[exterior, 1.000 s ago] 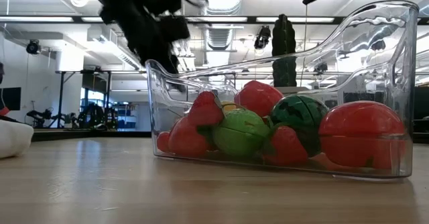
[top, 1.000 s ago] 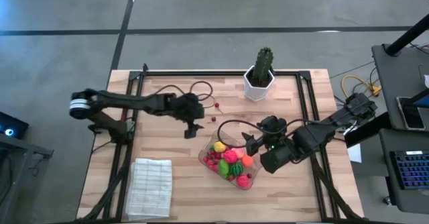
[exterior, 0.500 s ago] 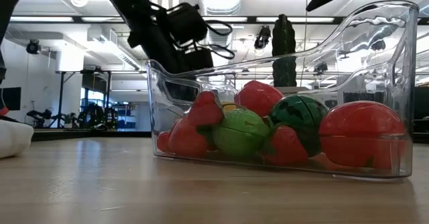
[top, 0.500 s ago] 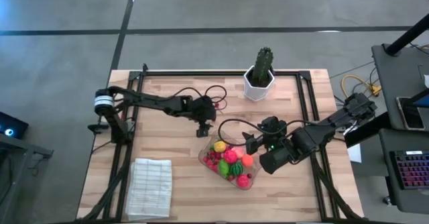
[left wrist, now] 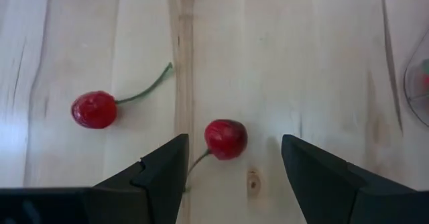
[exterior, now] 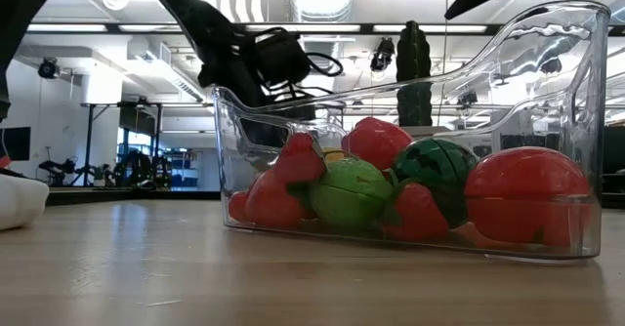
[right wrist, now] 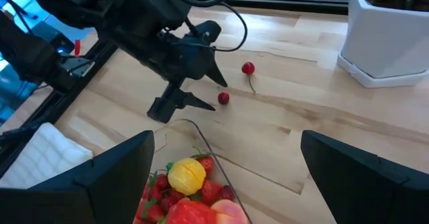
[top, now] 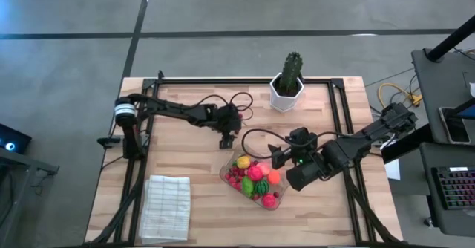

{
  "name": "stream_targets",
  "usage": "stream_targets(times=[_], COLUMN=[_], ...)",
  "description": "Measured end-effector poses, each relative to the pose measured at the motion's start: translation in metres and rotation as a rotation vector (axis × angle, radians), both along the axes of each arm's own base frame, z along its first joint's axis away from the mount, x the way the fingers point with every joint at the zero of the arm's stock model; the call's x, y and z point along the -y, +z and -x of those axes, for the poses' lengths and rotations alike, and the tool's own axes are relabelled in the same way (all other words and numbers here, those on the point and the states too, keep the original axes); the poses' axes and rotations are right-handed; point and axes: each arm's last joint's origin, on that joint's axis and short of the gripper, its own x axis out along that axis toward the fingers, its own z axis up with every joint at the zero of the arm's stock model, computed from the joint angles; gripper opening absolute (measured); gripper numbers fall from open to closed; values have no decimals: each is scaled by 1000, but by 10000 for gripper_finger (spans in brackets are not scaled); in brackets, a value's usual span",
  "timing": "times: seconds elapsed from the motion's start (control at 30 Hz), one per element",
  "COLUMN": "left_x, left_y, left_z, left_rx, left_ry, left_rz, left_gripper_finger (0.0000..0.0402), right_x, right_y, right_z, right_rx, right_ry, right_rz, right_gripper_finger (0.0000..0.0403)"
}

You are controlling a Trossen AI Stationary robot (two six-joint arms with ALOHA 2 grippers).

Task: Pick and placing Produce into tupperware
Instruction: Put the red cherry into the transparent bin

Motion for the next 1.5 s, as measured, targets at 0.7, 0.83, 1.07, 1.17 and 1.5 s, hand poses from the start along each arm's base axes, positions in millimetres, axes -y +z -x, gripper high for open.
stream_targets(times=[0.7,0.83,1.07,1.17,1.5], left_x=[-12,-12,-12,-12,-12], left_y=[-14,-14,-14,-14,-5], left_z=[-5,-6,-6,-6,-2], left_rx=[-13,-7,-8,-9,-11], left_ry=[-25,-29,-28,-24,-5], left_rz=[108,113,113,109,83], left_gripper_finger=[202,166,111,92,70], right_x=[2,2,2,2,2], right_y=[0,0,-1,-1,-1], right_z=[-1,-1,-1,-1,-1], right_rx=[3,3,1,1,2], right_ry=[-13,-13,-12,-13,-13], right_rz=[-4,-3,-2,-2,-3], right_gripper_finger=[368,368,368,368,368])
